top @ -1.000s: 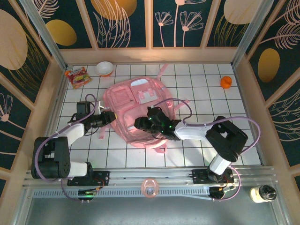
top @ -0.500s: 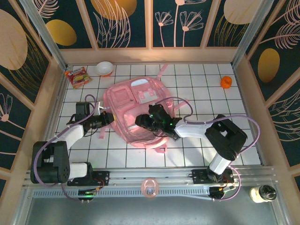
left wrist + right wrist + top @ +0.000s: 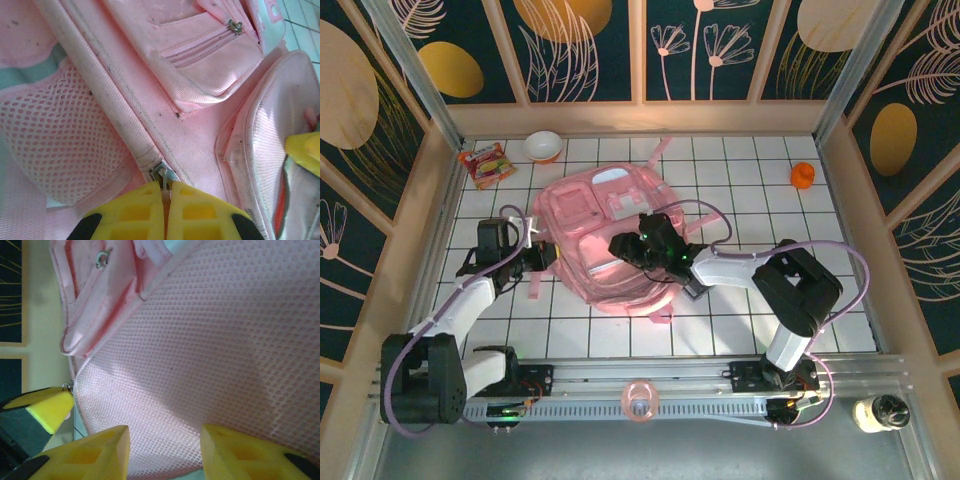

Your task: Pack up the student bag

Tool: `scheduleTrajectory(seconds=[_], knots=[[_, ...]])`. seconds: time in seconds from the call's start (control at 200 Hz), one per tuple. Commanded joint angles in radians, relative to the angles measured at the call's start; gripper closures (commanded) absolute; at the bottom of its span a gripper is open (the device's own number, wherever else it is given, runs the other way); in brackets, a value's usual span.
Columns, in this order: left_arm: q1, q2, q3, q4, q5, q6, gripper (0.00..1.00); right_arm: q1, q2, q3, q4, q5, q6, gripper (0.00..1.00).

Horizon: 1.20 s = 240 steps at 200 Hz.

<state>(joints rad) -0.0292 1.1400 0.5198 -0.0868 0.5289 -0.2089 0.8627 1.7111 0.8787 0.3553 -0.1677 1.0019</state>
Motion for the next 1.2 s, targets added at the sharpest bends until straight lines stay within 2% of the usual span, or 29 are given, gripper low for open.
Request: scheduleTrajectory(seconds=[0.0,0.11,0.355,0.455,0.611,0.871,1.121,1.196], knots=[[-0.053,-0.060,0.026,0.021,-0.127,0.168,1.00,-0.004,-0.025,0.030,0.014,-0.004,0.002,0.52],[-0.133,-0.102,0.025,0.023,-0.184,0.356,1.00,0.005,-0.122,-0.001,-0.034,0.017,0.004,0.44],[-0.193,-0.172,-0.015,0.016,-0.200,0.712,1.00,0.086,-0.439,-0.238,-0.141,0.142,0.149,0.39],[-0.211,-0.173,-0.015,0.001,-0.259,0.825,1.00,0.135,-0.513,-0.319,-0.125,0.158,0.242,0.38],[-0.217,-0.172,-0.003,-0.013,-0.269,0.864,1.00,0.196,-0.525,-0.396,-0.049,0.180,0.353,0.37],[-0.225,-0.192,-0.039,0.023,-0.243,0.850,1.00,0.182,-0.430,-0.409,0.096,0.236,0.405,0.38],[-0.230,-0.210,-0.065,0.048,-0.210,0.831,1.00,0.157,-0.373,-0.410,0.085,0.290,0.426,0.52],[-0.233,-0.213,-0.078,0.061,-0.186,0.830,1.00,0.144,-0.361,-0.422,0.138,0.288,0.429,0.56]])
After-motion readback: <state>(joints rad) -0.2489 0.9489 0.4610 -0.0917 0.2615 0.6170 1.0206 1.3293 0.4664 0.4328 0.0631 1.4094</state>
